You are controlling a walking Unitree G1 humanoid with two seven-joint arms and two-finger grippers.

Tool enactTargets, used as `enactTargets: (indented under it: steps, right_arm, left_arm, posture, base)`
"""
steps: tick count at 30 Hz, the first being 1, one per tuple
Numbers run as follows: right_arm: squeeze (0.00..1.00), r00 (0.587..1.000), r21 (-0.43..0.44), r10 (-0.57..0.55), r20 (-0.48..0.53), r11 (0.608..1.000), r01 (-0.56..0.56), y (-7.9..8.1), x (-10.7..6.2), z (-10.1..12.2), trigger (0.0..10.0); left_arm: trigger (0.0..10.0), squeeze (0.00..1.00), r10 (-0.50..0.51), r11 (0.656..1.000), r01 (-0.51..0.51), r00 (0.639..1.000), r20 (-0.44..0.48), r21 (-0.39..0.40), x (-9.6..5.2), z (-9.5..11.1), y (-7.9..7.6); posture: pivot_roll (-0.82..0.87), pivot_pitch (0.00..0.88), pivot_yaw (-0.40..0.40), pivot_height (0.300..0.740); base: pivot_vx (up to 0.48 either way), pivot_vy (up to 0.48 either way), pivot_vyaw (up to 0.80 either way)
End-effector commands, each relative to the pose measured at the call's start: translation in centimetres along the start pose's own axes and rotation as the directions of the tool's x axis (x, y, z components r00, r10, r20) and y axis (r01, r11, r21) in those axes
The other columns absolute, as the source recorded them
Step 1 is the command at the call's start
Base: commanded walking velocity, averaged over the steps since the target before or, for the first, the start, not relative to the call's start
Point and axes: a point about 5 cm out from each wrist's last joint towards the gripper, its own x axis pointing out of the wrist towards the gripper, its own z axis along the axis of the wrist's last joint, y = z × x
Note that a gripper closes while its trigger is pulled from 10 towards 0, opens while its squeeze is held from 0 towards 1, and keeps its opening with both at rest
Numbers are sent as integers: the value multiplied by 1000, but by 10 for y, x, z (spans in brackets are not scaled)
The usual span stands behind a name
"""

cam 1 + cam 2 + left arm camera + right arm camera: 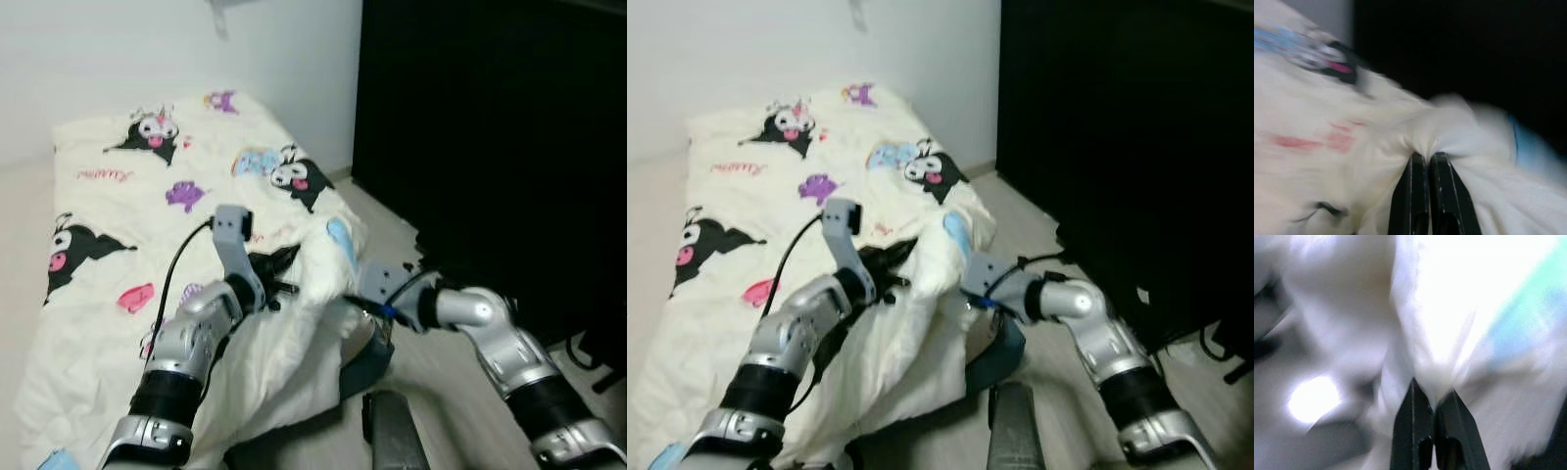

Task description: Clean up the room

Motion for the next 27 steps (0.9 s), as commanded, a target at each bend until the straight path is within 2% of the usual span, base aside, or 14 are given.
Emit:
enactTargets:
  steps: [1, 3, 4, 5, 6, 9, 14, 18, 20, 21, 22, 24, 26, 27]
  right_arm:
    - [0, 997, 16, 67, -49, 998, -66, 10, 0, -6, 0]
    - [0, 982, 15, 109, -154, 994, -108, 18, -10, -17, 0]
    - [0, 977, 17, 118, -178, 993, -117, 20, -13, -18, 0]
    - [0, 962, 16, 102, -251, 995, -102, 18, -21, -26, 0]
    - [0, 962, 16, 102, -251, 995, -102, 18, -21, -26, 0]
    - [0, 917, 25, 58, -394, 998, -52, 12, -39, -38, 0]
    - [0, 874, 58, 88, -477, 996, -69, 20, -44, -48, 0]
    - [0, 875, 69, 89, -476, 996, -63, 22, -43, -47, 0]
    - [0, 875, 69, 89, -476, 996, -63, 22, -43, -47, 0]
    - [0, 877, 70, 86, -473, 996, -60, 23, -42, -46, 0]
    - [0, 878, 73, 83, -471, 996, -55, 24, -41, -45, 0]
    - [0, 878, 73, 83, -471, 996, -55, 24, -41, -45, 0]
    - [0, 877, 77, 79, -473, 996, -48, 26, -40, -44, 0]
    - [0, 877, 77, 79, -473, 996, -48, 26, -40, -44, 0]
  left_arm:
    - [10000, 0, 73, 994, -76, 996, 45, 84, -4, 12, 13]
    - [10000, 0, 98, 980, -103, 994, 40, 171, -5, 15, 17]
    - [10000, 0, 102, 977, -107, 994, 39, 186, -6, 16, 18]
    - [10000, 0, 106, 967, -112, 994, 38, 228, -6, 17, 18]
    - [10000, 0, 106, 967, -112, 994, 38, 228, -6, 17, 18]
    - [10000, 0, 104, 948, -109, 994, 34, 300, -6, 19, 15]
    - [10000, 0, 42, 944, -37, 999, -7, 328, -5, 13, 6]
    - [10000, 0, -68, 921, 96, 994, -88, 377, -7, 4, -4]
    - [10000, 0, -68, 921, 96, 994, -88, 377, -7, 4, -4]
    - [10000, 0, -102, 889, 158, 983, -150, 431, -10, -4, -7]
    - [10000, 1000, -119, 843, 226, 964, -239, 489, -14, -14, -7]
    - [10000, 1000, -119, 843, 226, 964, -239, 489, -14, -14, -7]
    - [10000, 1000, -125, 763, 330, 919, -374, 556, -22, -28, -4]
    - [10000, 1000, -125, 763, 330, 919, -374, 556, -22, -28, -4]
  posture:
    - [-217, 119, 41, 548]
    - [-216, 114, 39, 548]
    - [-216, 114, 39, 548]
    - [-216, 105, 39, 548]
    - [-216, 105, 39, 548]
    - [-220, 103, 38, 548]
    - [-217, 97, 34, 548]
    - [-215, 98, 37, 548]
    - [-215, 98, 37, 548]
    - [-213, 103, 42, 548]
    - [-211, 106, 45, 548]
    - [-211, 106, 45, 548]
    - [-210, 110, 50, 548]
    - [-210, 110, 50, 548]
  base:
    - [0, 0, 0]
    - [0, 0, 0]
    - [0, 0, 0]
    - [0, 0, 0]
    - [0, 0, 0]
    - [0, 0, 0]
    - [0, 0, 0]
    - [0, 0, 0]
    - [0, 0, 0]
    - [0, 0, 0]
    - [0, 0, 0]
    - [0, 0, 0]
    - [0, 0, 0]
    - [0, 0, 0]
